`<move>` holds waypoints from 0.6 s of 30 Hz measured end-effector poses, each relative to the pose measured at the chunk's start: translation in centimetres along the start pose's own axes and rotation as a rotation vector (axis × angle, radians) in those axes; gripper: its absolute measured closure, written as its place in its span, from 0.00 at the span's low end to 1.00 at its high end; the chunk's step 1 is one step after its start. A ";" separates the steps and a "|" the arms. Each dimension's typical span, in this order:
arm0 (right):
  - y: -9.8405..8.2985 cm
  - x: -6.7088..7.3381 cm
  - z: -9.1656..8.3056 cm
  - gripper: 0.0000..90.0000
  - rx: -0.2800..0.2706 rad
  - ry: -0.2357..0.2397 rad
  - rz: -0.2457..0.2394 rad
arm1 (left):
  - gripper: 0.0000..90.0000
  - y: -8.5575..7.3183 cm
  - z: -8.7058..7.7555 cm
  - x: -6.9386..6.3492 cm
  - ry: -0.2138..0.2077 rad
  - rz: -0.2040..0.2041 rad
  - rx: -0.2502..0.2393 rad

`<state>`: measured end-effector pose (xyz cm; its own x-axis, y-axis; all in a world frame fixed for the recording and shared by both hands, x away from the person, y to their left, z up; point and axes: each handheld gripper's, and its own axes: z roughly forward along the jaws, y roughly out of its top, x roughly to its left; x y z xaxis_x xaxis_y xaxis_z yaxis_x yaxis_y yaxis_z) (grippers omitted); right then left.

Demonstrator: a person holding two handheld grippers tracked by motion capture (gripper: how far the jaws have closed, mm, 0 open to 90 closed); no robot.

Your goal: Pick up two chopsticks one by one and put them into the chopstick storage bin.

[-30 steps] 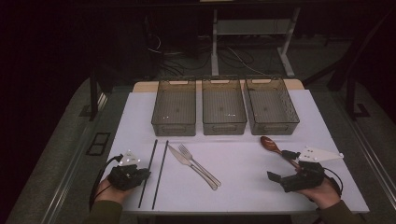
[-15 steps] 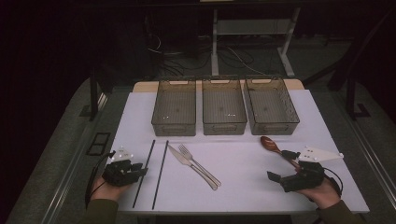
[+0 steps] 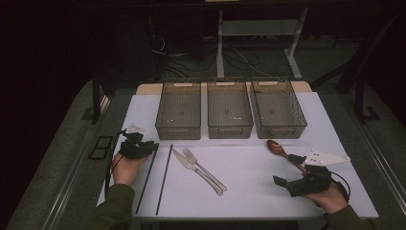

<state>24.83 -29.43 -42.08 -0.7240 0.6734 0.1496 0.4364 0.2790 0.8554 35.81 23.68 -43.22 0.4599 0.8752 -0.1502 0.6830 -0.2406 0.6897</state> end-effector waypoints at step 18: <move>0.0 0.0 0.1 0.01 -0.003 0.000 -0.004 | 0.89 0.5 1.8 0.2 0.042 0.029 0.038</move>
<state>24.90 -29.40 -42.10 -0.7254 0.6727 0.1461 0.4321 0.2798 0.8573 37.26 22.95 -44.23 0.4567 0.8840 -0.1001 0.6911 -0.2817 0.6656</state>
